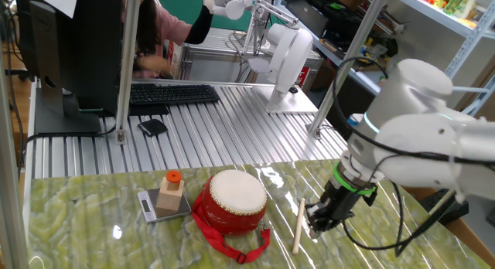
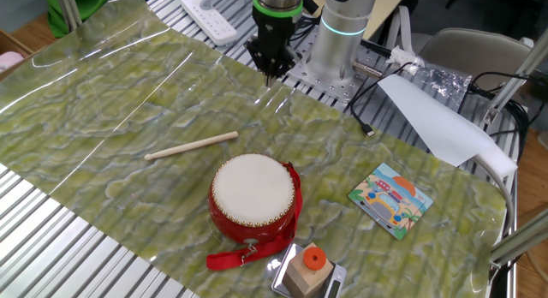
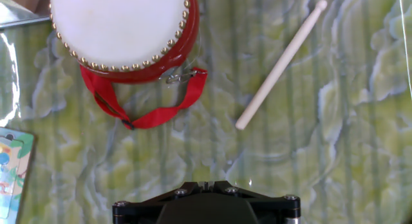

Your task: Play the drum

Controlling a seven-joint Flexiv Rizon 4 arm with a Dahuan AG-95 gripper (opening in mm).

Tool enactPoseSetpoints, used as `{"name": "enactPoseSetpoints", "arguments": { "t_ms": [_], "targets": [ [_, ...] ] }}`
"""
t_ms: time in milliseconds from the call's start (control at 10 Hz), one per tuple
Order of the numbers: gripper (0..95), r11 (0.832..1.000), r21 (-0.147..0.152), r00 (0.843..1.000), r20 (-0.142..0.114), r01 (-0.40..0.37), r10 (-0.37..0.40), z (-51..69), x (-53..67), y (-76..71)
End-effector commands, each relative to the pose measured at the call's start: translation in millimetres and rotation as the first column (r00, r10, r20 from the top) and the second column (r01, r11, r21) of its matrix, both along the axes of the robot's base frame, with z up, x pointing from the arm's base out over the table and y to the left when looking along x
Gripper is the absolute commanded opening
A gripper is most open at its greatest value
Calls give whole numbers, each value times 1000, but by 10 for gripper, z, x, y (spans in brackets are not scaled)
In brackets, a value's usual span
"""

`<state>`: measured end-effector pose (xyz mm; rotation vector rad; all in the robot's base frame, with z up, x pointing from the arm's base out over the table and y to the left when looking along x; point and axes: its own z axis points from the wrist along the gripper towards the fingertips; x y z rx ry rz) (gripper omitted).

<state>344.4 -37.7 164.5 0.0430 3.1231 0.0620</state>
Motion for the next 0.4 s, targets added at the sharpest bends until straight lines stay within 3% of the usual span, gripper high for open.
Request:
{"name": "enactPoseSetpoints", "arguments": {
  "t_ms": [100,400],
  "targets": [
    [0,1000,-6,1000,-5,17,-17,-16,35,-2],
    [0,999,-11,998,-26,51,-51,-17,35,-3]
  ]
}}
